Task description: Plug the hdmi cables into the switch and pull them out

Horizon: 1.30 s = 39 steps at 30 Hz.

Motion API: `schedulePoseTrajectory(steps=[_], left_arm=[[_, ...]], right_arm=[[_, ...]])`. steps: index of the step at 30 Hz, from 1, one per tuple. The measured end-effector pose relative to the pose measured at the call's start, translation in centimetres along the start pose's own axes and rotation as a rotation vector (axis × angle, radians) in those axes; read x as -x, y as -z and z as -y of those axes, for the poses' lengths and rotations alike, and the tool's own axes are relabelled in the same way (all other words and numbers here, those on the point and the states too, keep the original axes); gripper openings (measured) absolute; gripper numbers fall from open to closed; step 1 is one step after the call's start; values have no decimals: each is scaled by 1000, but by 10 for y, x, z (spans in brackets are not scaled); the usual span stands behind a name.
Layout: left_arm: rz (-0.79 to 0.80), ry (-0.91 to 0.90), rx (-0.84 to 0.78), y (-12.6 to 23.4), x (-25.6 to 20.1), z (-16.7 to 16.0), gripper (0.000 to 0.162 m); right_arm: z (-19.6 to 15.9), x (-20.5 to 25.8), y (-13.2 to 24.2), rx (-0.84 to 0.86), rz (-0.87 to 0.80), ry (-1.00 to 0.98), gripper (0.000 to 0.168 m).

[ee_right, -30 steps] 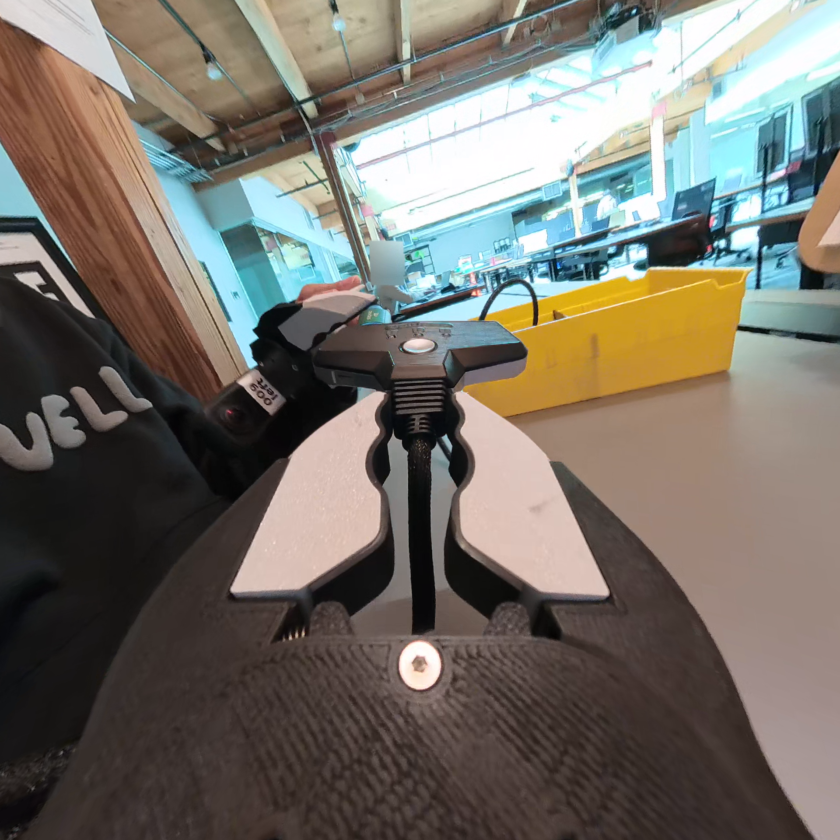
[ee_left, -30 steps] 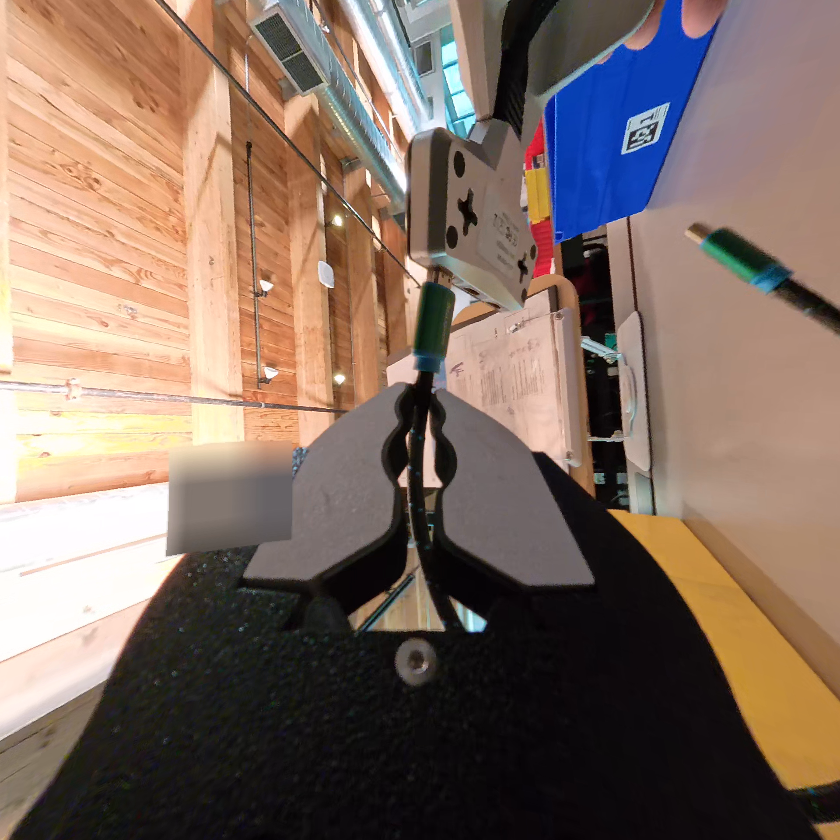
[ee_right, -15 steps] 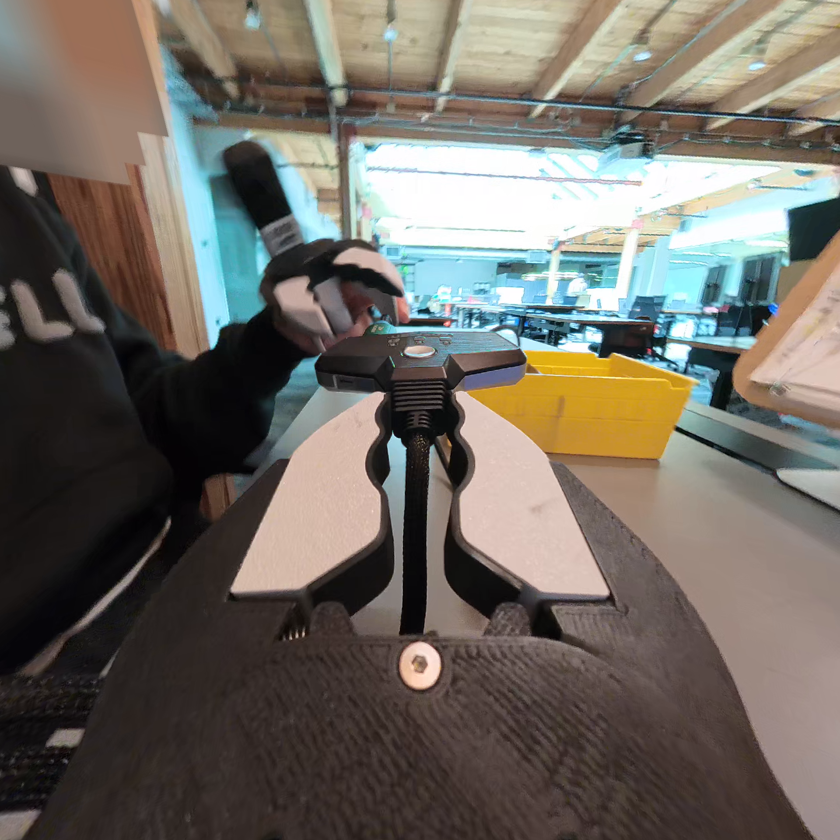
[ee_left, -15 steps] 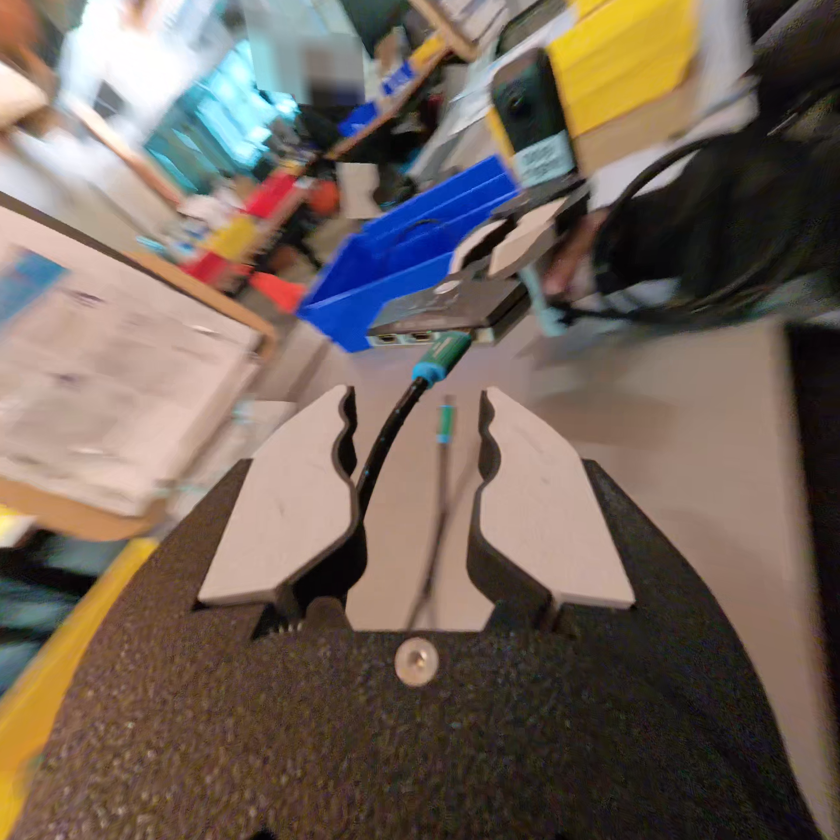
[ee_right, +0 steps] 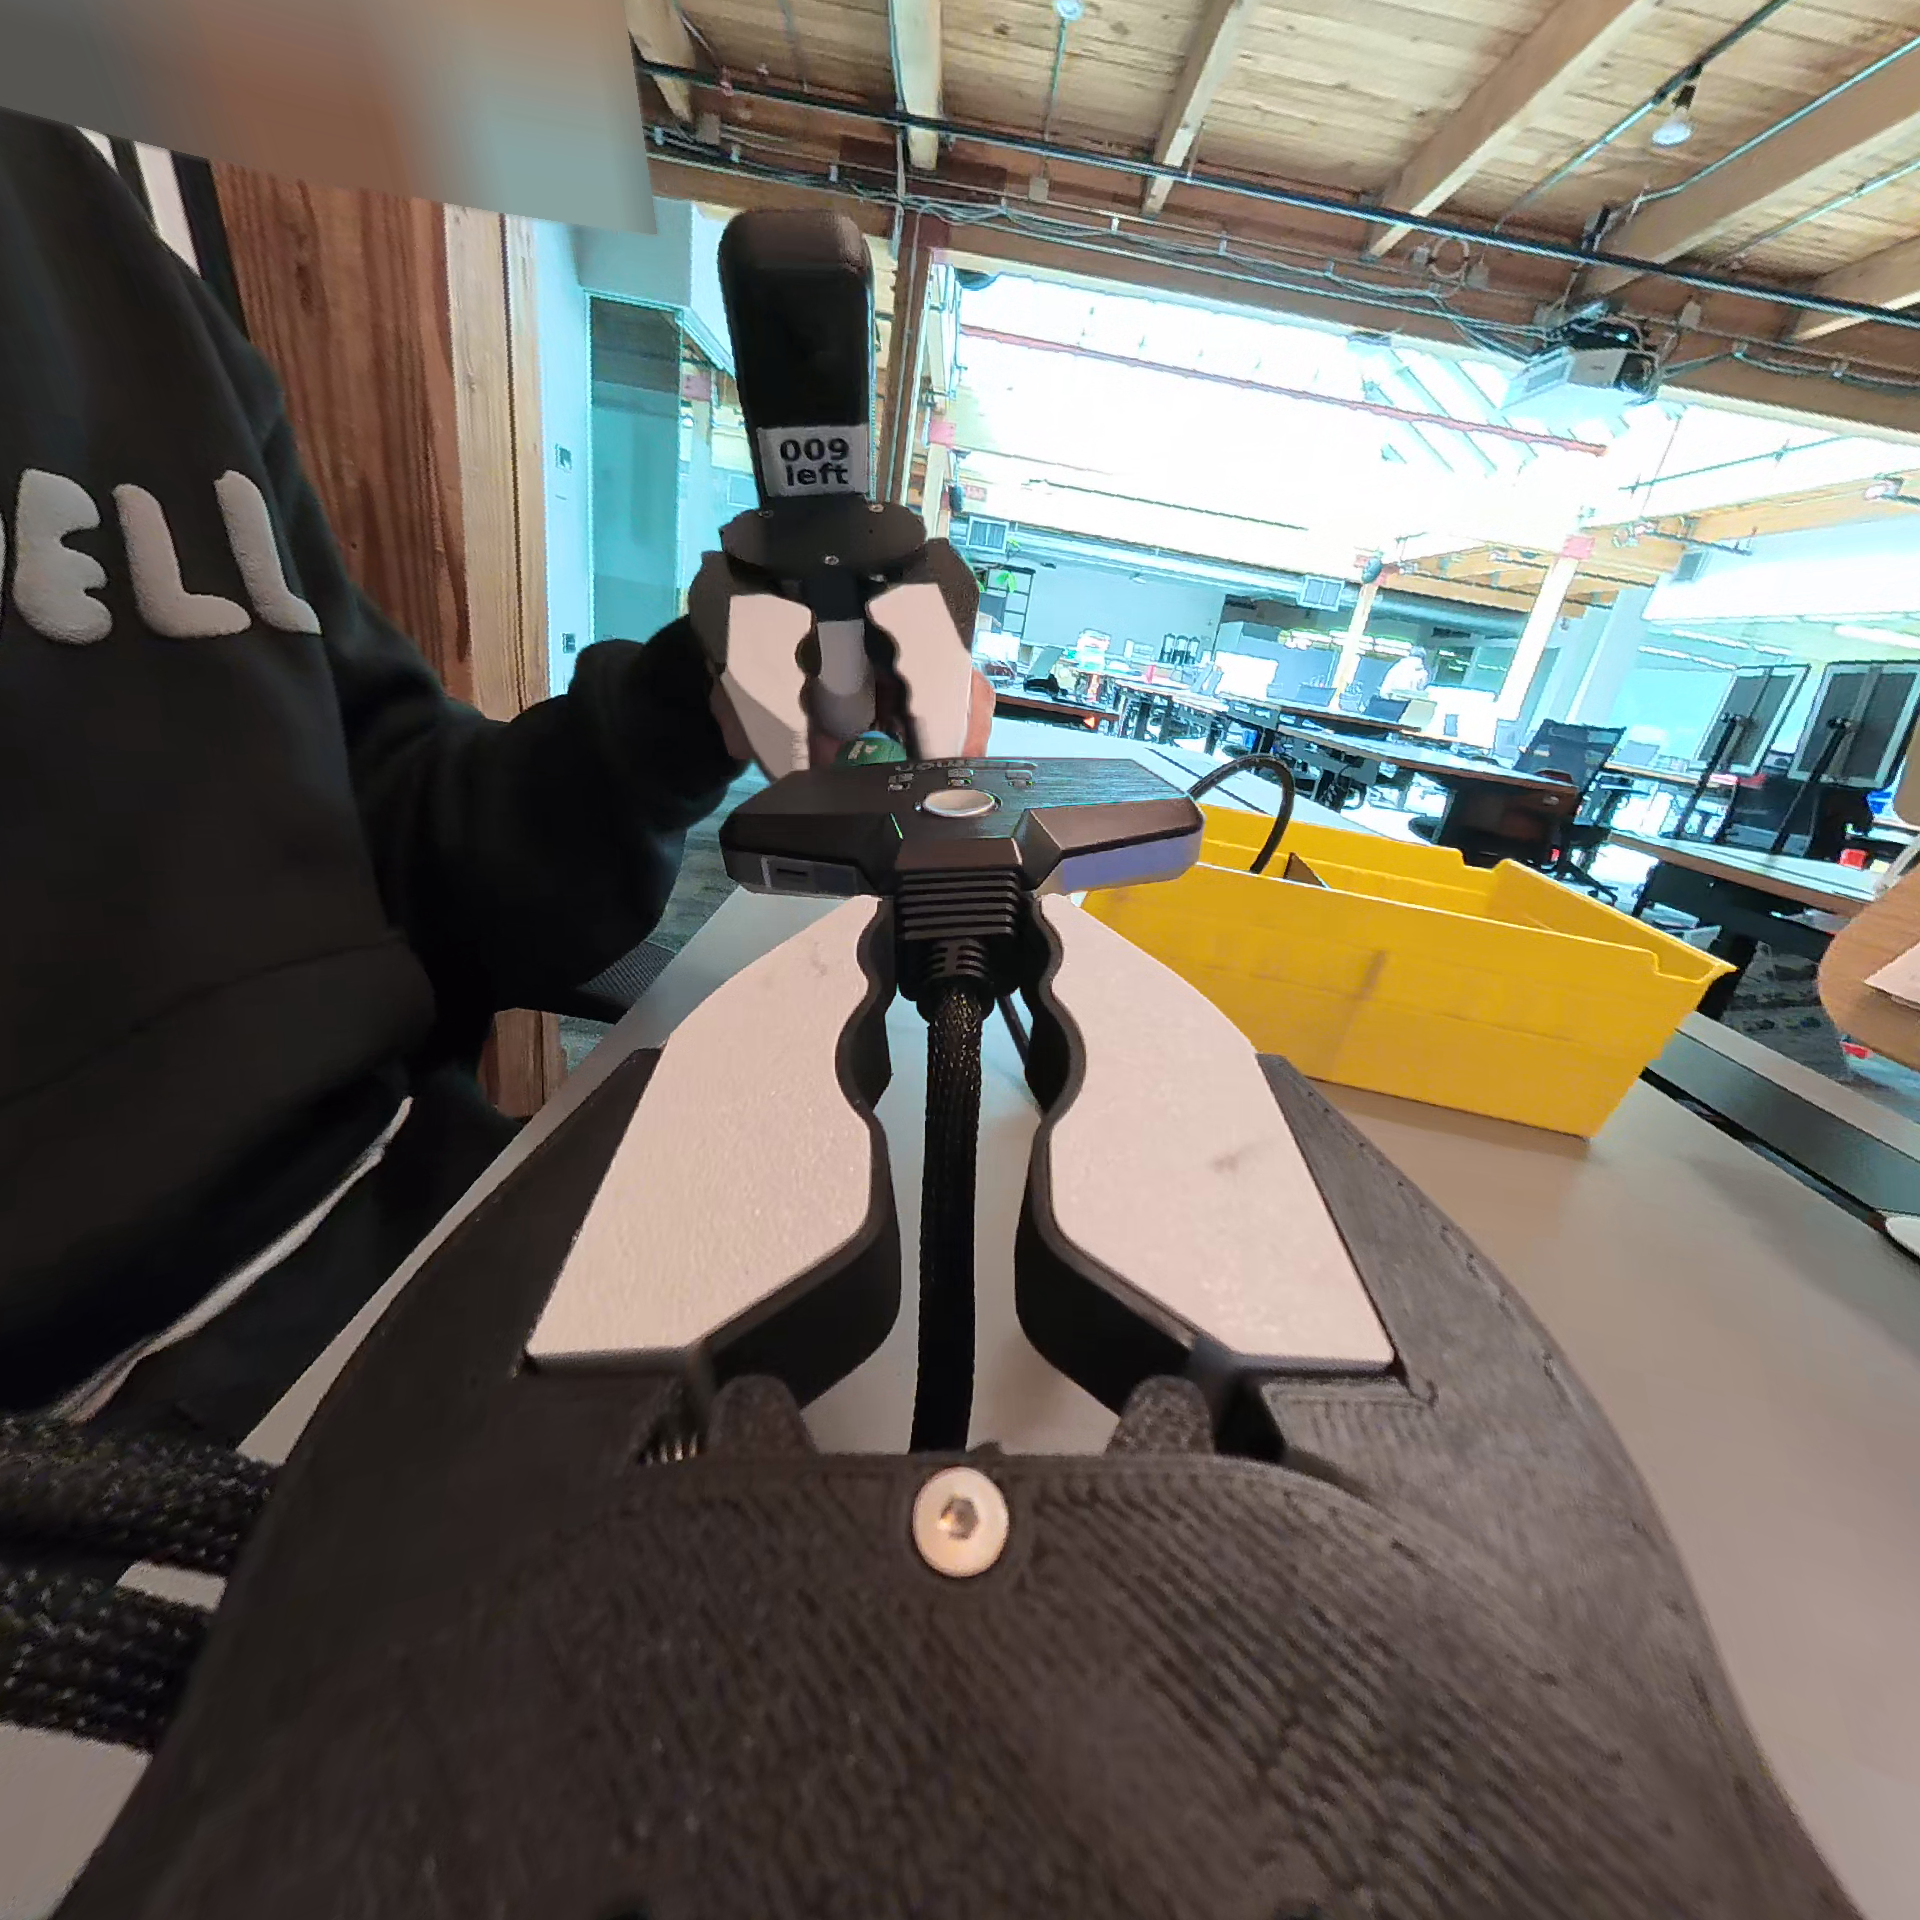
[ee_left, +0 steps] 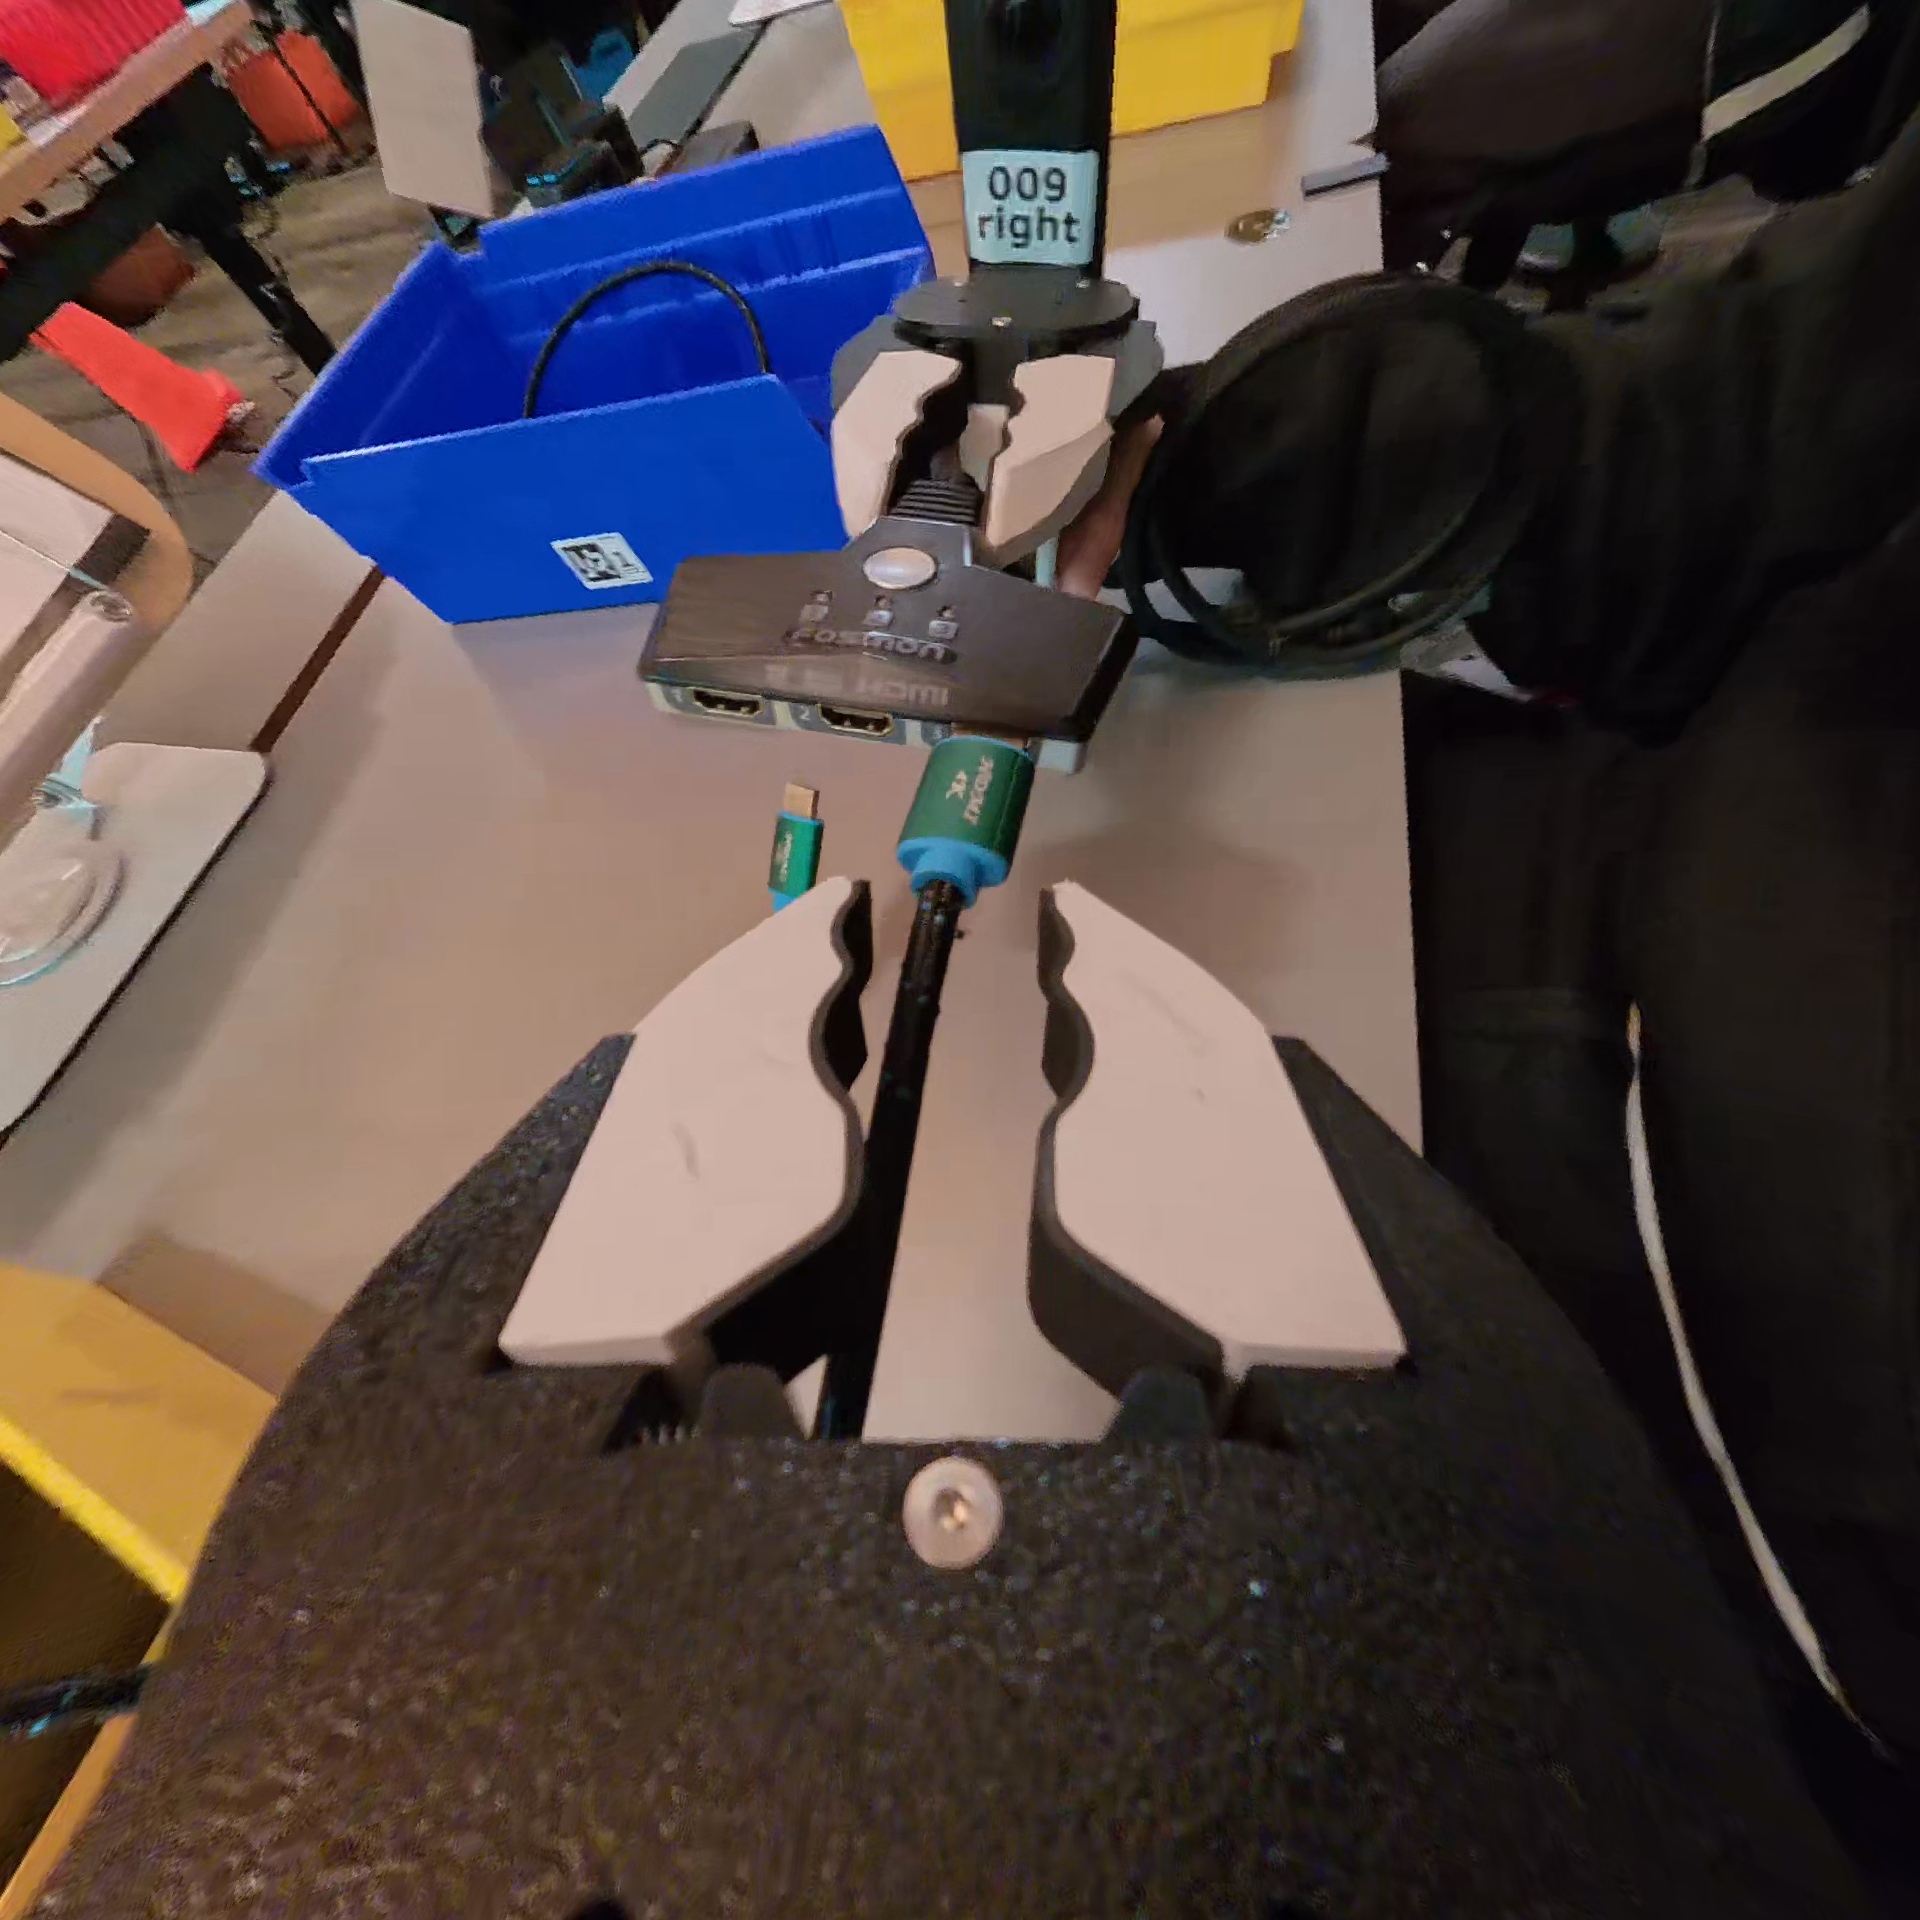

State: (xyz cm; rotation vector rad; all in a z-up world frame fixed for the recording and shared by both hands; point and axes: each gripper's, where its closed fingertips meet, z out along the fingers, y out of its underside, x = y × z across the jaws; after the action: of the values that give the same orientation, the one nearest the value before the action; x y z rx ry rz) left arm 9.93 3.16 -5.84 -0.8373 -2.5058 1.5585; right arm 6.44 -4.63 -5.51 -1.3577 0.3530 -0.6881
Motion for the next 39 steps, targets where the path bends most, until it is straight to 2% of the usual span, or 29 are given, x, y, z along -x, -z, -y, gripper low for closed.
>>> schedulePoseTrajectory(steps=[3, 19, 22, 27, 39], left_arm=[[6, 14, -37, -3, 3, 5, 20], [20, 18, 4, -10, 10, -8, 20], [-2, 41, -45, -11, 8, -4, 20], [1, 39, -18, -13, 8, -8, 20], [28, 74, -69, -19, 13, -3, 20]], right_arm=[[-1, -1, 0, 1, -7, -4, 23], [-15, -8, -2, 37, -44, -82, 23], [-12, -7, 0, 12, -29, -100, 23], [-14, -8, -1, 24, -37, -89, 23], [-8, -12, 4, -22, -73, -46, 22]])
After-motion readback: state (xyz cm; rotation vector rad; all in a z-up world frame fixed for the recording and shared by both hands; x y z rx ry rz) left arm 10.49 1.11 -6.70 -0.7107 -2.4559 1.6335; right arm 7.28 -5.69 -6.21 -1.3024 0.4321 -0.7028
